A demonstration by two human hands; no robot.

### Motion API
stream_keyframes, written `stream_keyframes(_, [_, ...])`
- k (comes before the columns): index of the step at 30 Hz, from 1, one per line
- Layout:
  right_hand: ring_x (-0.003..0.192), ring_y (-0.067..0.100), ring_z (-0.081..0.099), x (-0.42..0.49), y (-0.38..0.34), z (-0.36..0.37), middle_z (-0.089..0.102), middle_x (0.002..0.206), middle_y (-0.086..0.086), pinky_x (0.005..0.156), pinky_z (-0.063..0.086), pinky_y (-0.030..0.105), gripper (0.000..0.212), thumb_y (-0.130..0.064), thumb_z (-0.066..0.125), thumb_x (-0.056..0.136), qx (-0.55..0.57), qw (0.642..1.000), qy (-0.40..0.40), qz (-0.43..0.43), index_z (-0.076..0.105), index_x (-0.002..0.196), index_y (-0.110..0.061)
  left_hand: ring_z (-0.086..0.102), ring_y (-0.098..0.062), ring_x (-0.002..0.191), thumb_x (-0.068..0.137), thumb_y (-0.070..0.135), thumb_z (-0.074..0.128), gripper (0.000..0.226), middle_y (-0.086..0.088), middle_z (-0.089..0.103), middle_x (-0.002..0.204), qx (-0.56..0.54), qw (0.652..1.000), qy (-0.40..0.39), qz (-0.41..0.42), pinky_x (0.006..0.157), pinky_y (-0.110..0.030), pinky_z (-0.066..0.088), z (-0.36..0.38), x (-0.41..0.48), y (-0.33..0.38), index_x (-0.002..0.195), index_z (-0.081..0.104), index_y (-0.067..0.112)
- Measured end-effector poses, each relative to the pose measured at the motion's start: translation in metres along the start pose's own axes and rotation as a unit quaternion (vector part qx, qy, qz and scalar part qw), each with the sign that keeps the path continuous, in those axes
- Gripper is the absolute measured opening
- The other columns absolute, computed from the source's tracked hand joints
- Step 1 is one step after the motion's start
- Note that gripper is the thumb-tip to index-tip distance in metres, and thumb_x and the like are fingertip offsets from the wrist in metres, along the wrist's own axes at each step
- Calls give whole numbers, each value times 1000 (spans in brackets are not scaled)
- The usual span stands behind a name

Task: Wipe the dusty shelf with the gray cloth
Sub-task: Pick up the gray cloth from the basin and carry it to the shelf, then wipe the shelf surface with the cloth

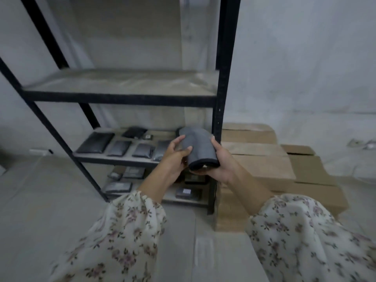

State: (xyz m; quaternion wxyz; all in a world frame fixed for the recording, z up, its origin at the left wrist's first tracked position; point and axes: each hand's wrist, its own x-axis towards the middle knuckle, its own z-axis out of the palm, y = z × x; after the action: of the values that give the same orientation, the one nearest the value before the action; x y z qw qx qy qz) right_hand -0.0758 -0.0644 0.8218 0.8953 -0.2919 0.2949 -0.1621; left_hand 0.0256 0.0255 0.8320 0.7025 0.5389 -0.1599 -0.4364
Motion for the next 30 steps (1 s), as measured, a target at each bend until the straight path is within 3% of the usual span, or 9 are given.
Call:
stream_keyframes(3, [106, 40, 57, -6, -13, 19, 48, 133, 25, 62, 55, 54, 59, -53, 43, 90, -6, 999, -50, 4, 34, 138, -21, 58, -26, 102, 91, 2, 55, 38, -12, 56, 123, 60, 998, -19, 22, 71, -32, 52, -3, -5, 23, 119, 49, 27])
stream_keyframes(6, [107, 40, 56, -2, -25, 40, 52, 125, 27, 80, 47, 67, 62, -55, 47, 87, 2, 997, -80, 18, 39, 134, -15, 56, -22, 101, 91, -3, 51, 43, -16, 57, 125, 144, 986, -44, 66, 67, -20, 52, -12, 3, 46, 129, 44, 19])
stream_keyframes(9, [89, 31, 62, 10, -39, 65, 64, 101, 21, 95, 41, 55, 62, -57, 46, 87, -18, 996, -85, 5, 52, 120, -5, 57, -12, 84, 89, -10, 49, 48, -14, 60, 109, 194, 973, -68, 108, 60, -13, 52, -20, 20, 68, 133, 39, 7])
stream_keyframes(11, [79, 25, 62, 27, -49, 83, 65, 93, 17, 92, 46, 44, 61, -58, 47, 86, -24, 996, -81, -12, 57, 114, -4, 54, -9, 84, 88, -6, 56, 46, -7, 54, 109, 257, 955, -44, 141, 58, -8, 49, -25, 43, 84, 129, 45, 10])
stream_keyframes(13, [73, 21, 60, 49, -59, 103, 64, 85, 12, 77, 49, 34, 57, -57, 48, 86, -34, 996, -68, -37, 60, 107, -5, 51, -16, 99, 85, 12, 66, 42, -5, 46, 119, 336, 924, -15, 181, 78, -12, 50, -32, 76, 100, 124, 52, 20])
stream_keyframes(15, [68, 18, 60, 76, -72, 122, 65, 77, 9, 65, 50, 30, 51, -52, 49, 88, -41, 996, -43, -65, 62, 101, -5, 40, -22, 116, 82, 37, 66, 40, -2, 39, 125, 444, 874, 3, 198, 106, -31, 36, -42, 114, 119, 119, 53, 34])
stream_keyframes(22, [73, 20, 53, 157, -128, 175, 55, 87, 9, 61, 46, 32, 37, -34, 56, 89, -153, 968, 95, -172, 49, 120, -17, 30, -26, 127, 97, 32, 42, 34, -6, 36, 136, 616, 738, -18, 275, 102, -36, 26, -69, 218, 173, 131, 46, 30])
stream_keyframes(27, [77, 22, 57, 200, -156, 167, 62, 95, 9, 65, 48, 31, 36, -28, 57, 89, -296, 871, 266, -287, 53, 122, -12, 22, -22, 140, 98, 36, 35, 46, -3, 30, 150, 697, 645, -91, 301, 113, -37, 18, -83, 280, 171, 142, 33, 23])
stream_keyframes(30, [86, 31, 57, 210, -170, 139, 57, 109, 15, 77, 47, 37, 40, -36, 48, 93, -545, 692, 375, -288, 50, 127, -15, 10, -20, 146, 98, 44, 28, 53, 1, 21, 156, 732, 596, -128, 305, 117, -42, 9, -80, 310, 164, 148, 22, 25])
